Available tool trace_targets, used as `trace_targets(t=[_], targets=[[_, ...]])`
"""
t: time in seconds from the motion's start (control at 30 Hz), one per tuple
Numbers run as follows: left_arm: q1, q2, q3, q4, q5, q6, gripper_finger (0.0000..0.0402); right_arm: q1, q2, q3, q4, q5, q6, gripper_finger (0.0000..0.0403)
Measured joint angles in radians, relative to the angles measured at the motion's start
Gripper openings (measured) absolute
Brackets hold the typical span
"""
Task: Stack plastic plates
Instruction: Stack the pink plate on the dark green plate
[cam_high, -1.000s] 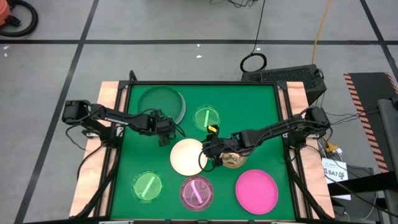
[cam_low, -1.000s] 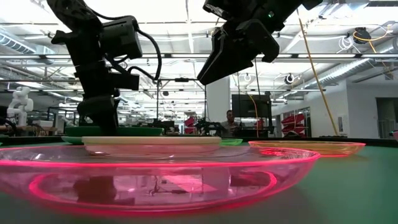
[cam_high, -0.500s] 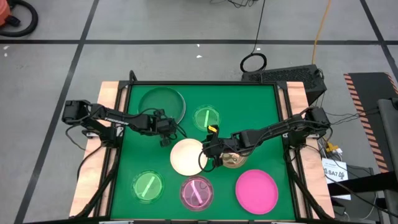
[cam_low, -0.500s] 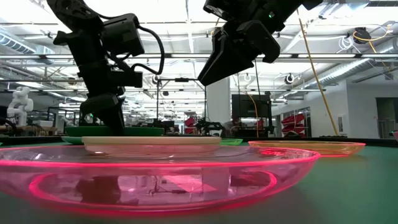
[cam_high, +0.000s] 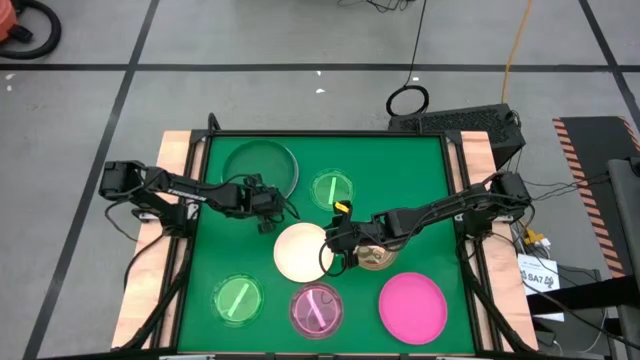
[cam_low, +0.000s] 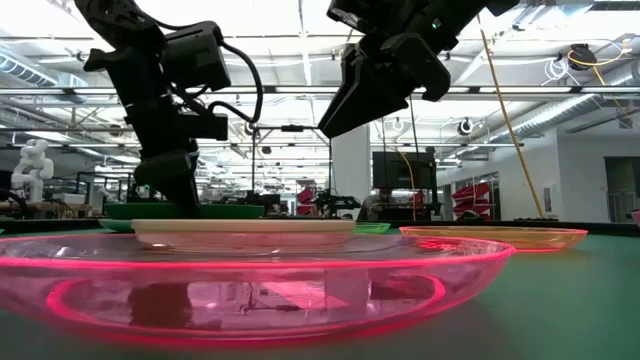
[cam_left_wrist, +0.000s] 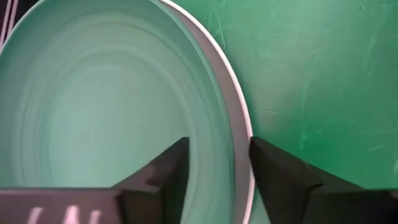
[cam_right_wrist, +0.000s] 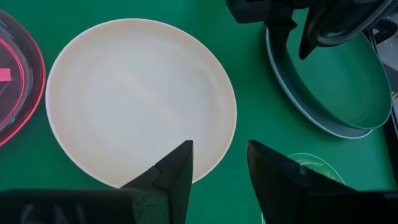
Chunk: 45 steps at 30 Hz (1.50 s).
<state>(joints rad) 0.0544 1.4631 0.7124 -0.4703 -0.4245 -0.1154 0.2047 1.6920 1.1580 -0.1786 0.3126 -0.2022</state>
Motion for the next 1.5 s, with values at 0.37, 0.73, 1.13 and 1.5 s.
trace_targets(t=[0.37,0.73,1.13,1.5], targets=[[-0.072,-0.107,0.022,-0.038,-0.004,-0.001,0.0239,0.044,-0.035,0.009,-0.064,0.028,0.154,0.0144],[-0.242,-0.183,0.133,-0.073,-0.023,0.001,0.0239,0.221,-0.136,0.026,-0.247,0.056,0.487,0.0144],[-0.492,-0.183,0.165,0.072,-0.045,0.005,0.0239,0.475,-0.127,0.025,-0.316,0.057,0.882,0.0144],[-0.694,-0.160,0.165,0.212,-0.129,-0.041,0.0239,0.637,-0.126,0.025,-0.342,0.162,1.089,0.0144]])
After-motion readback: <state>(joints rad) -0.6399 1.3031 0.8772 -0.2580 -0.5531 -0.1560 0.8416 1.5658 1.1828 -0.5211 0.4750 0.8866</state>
